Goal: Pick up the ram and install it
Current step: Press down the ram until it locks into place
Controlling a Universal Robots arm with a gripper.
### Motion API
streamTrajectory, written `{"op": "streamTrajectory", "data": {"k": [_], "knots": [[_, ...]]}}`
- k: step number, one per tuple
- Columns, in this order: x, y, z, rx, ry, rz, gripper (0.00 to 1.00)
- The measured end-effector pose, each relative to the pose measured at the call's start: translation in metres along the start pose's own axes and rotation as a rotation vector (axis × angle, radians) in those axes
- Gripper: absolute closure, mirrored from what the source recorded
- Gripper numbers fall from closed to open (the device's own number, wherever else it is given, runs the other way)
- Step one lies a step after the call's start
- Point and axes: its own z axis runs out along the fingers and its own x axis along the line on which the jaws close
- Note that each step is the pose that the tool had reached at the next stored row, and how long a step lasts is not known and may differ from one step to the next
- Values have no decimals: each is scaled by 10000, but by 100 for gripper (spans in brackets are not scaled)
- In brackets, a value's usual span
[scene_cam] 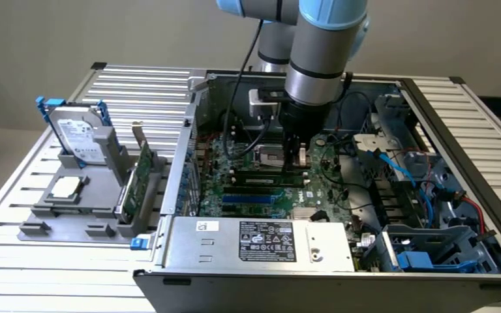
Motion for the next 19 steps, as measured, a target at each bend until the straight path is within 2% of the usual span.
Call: {"op": "streamTrajectory", "data": {"k": [7,10,12,15,19], "knots": [[-3,0,46,-2,-5,53,89],[1,2,37,-9,13,68,89],[0,6,-35,-3,-20,76,89],[12,12,-167,-3,-10,73,89],[42,61,-212,-2,-11,73,89]]}}
